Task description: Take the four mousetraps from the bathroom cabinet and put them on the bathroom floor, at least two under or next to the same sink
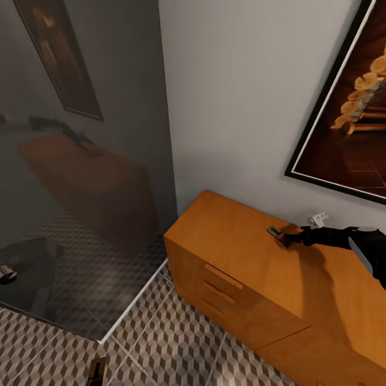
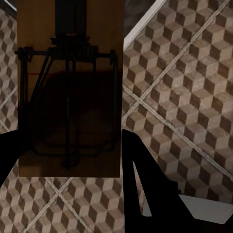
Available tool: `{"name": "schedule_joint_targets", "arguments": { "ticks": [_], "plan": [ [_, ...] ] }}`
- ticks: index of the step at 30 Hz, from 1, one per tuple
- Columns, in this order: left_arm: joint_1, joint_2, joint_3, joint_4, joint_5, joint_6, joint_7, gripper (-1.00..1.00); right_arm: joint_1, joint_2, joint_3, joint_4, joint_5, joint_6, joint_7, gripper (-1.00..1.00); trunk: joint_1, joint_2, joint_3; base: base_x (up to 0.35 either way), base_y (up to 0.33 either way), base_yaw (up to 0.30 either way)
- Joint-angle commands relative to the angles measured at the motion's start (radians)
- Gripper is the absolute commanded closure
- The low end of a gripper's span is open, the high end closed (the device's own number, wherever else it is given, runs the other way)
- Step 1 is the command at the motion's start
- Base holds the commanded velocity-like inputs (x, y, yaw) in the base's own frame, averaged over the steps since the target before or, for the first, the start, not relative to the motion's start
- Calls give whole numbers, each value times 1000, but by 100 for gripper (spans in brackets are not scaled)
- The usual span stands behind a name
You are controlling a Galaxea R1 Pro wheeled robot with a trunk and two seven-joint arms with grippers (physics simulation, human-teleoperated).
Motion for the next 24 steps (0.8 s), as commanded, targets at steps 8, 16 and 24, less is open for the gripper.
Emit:
{"name": "schedule_joint_targets", "arguments": {
  "ticks": [8, 16, 24],
  "plan": [
    [-1, -1, -6, 4, -4, -2, 6, 100, -1, 2, 5, 24, -12, -10, 0, -100, 1, -2, -2, 1, 0, 0],
    [-1, -1, -6, 4, -4, -2, 6, 100, -1, 3, 5, 47, -12, -41, 0, -100, 1, -2, -2, 0, 0, 0],
    [-2, -1, -6, 4, -4, -2, 6, 100, -1, 3, 5, 52, -14, -53, 2, -100, 1, -2, -2, 0, 0, 0]
  ]
}}
